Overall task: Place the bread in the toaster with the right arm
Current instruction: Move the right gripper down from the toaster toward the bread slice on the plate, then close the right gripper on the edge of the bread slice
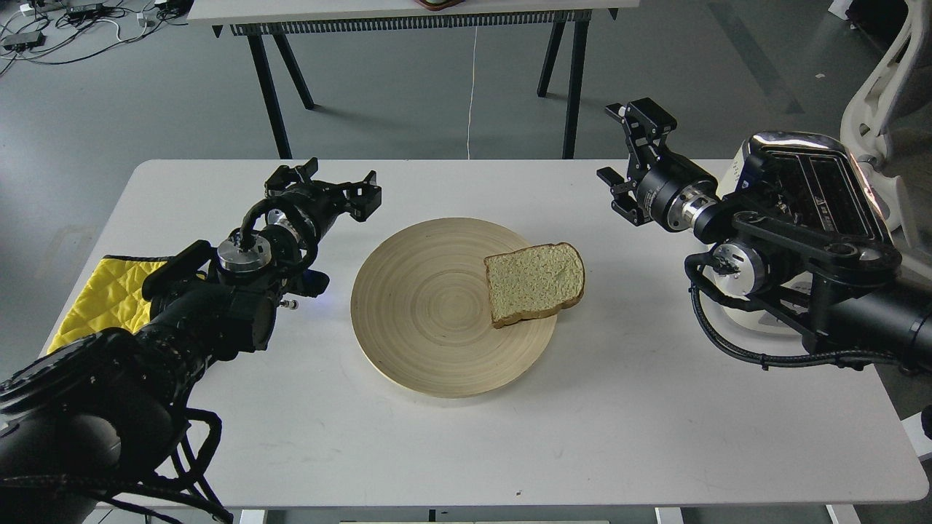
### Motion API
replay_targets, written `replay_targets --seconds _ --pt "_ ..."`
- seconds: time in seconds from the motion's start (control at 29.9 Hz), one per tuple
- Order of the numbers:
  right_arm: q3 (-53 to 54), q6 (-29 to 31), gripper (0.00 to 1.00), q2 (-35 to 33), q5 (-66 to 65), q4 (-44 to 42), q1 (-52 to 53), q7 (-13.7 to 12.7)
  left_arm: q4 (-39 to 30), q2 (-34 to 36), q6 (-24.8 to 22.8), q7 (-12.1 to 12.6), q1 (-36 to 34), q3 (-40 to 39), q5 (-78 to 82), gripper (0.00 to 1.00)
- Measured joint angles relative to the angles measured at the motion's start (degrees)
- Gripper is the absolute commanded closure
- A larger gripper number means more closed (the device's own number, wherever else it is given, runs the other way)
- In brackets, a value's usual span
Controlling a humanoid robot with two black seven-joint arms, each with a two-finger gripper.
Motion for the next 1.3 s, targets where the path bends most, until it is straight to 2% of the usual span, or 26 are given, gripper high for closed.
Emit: replay_targets --seconds 0.17,0.37,0.77,1.3 --pt "-6.07 -6.84 0.01 -0.13 -6.69 2.18 0.33 -2.69 0.0 0.0 0.0 0.0 0.0 0.0 0.0 0.0" --pt "-11.72 -11.44 0.02 -0.13 -11.71 2.85 0.01 -5.51 0.0 0.0 0.0 0.0 0.0 0.0 0.0 0.0" --pt "-14.03 -12.4 0.08 1.92 -12.47 3.09 -1.08 -6.18 0.0 0.0 0.0 0.0 0.0 0.0 -0.04 0.0" --pt "-14.96 -12.64 0.22 3.44 -16.58 4.92 -1.98 -7.66 0.0 0.0 0.0 0.0 0.0 0.0 -0.01 0.0"
